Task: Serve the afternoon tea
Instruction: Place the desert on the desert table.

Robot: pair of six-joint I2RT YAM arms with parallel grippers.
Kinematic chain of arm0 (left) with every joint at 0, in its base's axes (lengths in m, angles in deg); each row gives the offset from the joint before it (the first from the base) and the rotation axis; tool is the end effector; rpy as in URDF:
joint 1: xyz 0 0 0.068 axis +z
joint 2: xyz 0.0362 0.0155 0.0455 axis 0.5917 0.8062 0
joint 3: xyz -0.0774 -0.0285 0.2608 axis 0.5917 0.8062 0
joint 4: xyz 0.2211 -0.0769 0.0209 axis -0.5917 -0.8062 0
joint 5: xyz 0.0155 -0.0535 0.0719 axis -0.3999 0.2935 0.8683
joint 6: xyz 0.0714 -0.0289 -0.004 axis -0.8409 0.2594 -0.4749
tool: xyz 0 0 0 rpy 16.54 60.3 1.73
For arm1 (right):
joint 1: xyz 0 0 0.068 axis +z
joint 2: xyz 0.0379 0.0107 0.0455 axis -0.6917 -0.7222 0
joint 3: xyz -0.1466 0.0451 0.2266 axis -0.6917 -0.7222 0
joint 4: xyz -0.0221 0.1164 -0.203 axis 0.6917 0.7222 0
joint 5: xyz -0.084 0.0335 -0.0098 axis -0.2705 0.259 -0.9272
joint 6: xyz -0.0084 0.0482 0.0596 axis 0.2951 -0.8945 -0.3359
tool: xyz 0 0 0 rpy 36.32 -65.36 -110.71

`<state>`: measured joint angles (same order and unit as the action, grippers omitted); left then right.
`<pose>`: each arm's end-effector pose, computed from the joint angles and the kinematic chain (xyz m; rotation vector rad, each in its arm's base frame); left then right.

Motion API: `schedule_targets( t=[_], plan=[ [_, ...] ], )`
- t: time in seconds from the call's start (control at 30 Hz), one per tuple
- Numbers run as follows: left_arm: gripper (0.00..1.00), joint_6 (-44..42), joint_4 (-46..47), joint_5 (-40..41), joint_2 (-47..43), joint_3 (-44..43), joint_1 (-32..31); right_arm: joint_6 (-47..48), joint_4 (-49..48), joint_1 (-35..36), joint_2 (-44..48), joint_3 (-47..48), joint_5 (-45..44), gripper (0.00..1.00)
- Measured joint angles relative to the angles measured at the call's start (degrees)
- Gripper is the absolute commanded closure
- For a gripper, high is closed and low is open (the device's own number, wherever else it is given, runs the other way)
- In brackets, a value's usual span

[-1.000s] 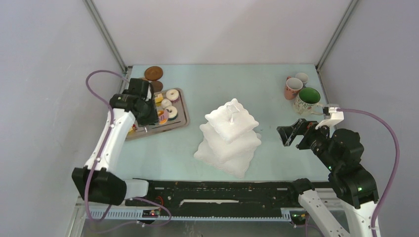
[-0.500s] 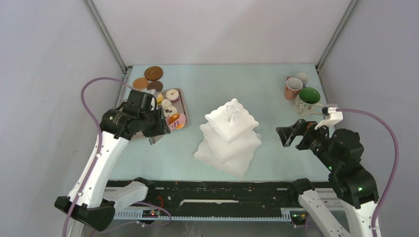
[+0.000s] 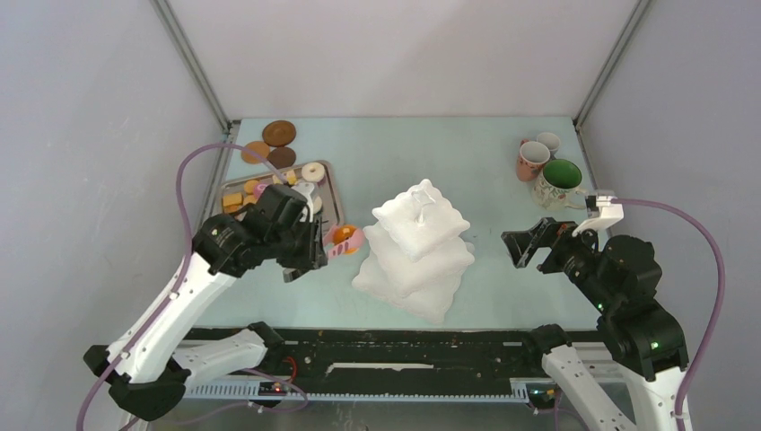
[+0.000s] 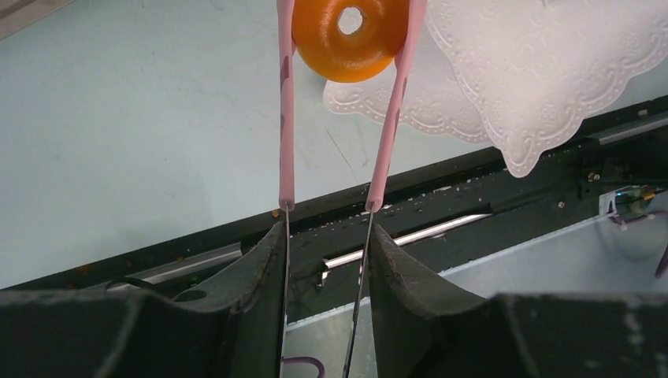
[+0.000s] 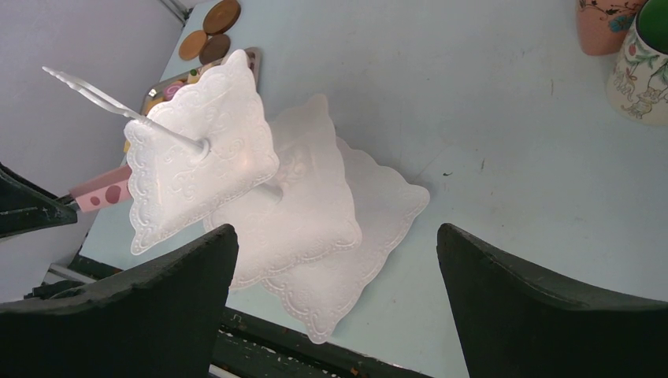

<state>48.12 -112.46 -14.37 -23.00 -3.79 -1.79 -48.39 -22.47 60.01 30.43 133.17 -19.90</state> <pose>0.1156 -0.0870 0.3397 0.1764 2.5907 -0.3975 0.0660 0.0267 0.3687 0.0337 1.8866 0.5768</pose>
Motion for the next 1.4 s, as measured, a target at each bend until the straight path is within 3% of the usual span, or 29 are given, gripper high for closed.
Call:
schedule_targets(
  t=[0.4, 1.4],
  plan=[
    [0.82, -2.64, 0.35, -1.25, -6.27, -3.61, -10.51, 0.17, 0.00, 0.04, 0.31, 0.00, -0.07, 0.00],
    [0.81, -7.76, 11.21, 1.18, 8.15, -4.50, -11.50, 0.17, 0.09, 0.04, 1.38, 0.00, -0.55, 0.00]
  ],
)
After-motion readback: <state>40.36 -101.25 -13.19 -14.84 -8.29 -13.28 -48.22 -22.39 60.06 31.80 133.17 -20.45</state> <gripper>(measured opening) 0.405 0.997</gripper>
